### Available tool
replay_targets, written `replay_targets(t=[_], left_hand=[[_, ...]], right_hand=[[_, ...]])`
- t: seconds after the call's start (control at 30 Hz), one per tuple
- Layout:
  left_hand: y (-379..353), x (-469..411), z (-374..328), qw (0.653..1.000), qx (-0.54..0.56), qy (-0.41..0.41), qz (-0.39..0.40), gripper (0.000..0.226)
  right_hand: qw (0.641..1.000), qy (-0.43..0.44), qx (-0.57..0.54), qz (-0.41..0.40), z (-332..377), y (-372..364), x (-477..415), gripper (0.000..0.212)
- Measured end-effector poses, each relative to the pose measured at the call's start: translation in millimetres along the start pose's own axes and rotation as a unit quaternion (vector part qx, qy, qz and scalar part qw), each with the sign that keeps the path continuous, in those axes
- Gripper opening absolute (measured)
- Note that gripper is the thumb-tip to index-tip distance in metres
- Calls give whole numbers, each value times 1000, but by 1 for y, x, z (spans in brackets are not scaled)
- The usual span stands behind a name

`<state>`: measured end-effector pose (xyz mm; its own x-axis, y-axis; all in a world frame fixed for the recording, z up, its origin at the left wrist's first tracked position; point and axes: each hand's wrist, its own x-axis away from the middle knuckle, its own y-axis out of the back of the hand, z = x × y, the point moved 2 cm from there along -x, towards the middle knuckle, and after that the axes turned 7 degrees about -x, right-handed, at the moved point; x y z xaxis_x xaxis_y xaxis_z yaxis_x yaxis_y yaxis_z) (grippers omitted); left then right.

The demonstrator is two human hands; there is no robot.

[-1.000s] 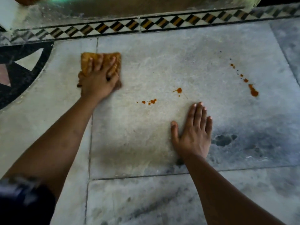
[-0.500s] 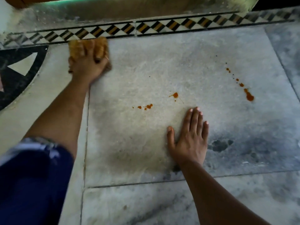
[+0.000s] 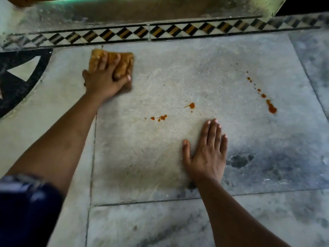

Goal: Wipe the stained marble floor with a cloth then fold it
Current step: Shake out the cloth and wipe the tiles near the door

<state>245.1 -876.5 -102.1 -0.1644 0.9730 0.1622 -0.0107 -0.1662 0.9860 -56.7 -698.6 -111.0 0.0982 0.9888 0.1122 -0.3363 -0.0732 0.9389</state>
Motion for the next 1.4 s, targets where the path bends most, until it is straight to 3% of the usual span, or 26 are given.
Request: replay_targets(t=[0.07,0.13,0.23,0.33,0.43,0.53,0.67,0.77,0.87,1.0,1.1,1.27,1.33,1.4], left_hand=[[12,-34,-20,997,50,53,20,76],[20,-45,-50,998,51,39,22,74],[8,-5,-77,996,-20,-86,10,73],[-10,42,-49,984,-25,-176,-22,73],[-6,19,-34,995,1,-94,-12,67],[7,-14,-76,1000,25,-16,10,65],[-1,22,-129,988,-40,-148,-16,65],[-15,69,-93,969,-33,-241,-47,65],[-10,51,-53,986,-24,-160,-29,63],[2,11,-86,999,27,-30,3,57],[-6,37,-114,996,41,-81,-10,56],[-21,154,-79,974,-27,-221,-49,70],[-18,165,-48,974,-92,-195,-62,76],[-14,144,-28,986,-110,-112,-62,80]], right_hand=[[1000,3,2,-3,-1,0,0,82],[1000,4,0,-4,0,0,0,83],[1000,1,0,-4,0,2,1,83],[1000,0,-10,-6,2,2,0,82],[1000,-1,-11,-9,0,1,0,81],[1000,2,-6,-8,-1,0,1,82],[1000,2,-15,-8,0,1,0,81],[1000,4,-22,-9,-1,1,0,81],[1000,4,-22,-12,-2,0,0,81],[1000,8,-25,-14,-2,-1,0,81],[999,9,-27,-15,-3,-2,1,81],[999,15,-27,-10,-4,-2,0,81],[999,16,-25,-14,-4,-3,-1,81],[999,19,-26,-23,-5,-4,-2,80]])
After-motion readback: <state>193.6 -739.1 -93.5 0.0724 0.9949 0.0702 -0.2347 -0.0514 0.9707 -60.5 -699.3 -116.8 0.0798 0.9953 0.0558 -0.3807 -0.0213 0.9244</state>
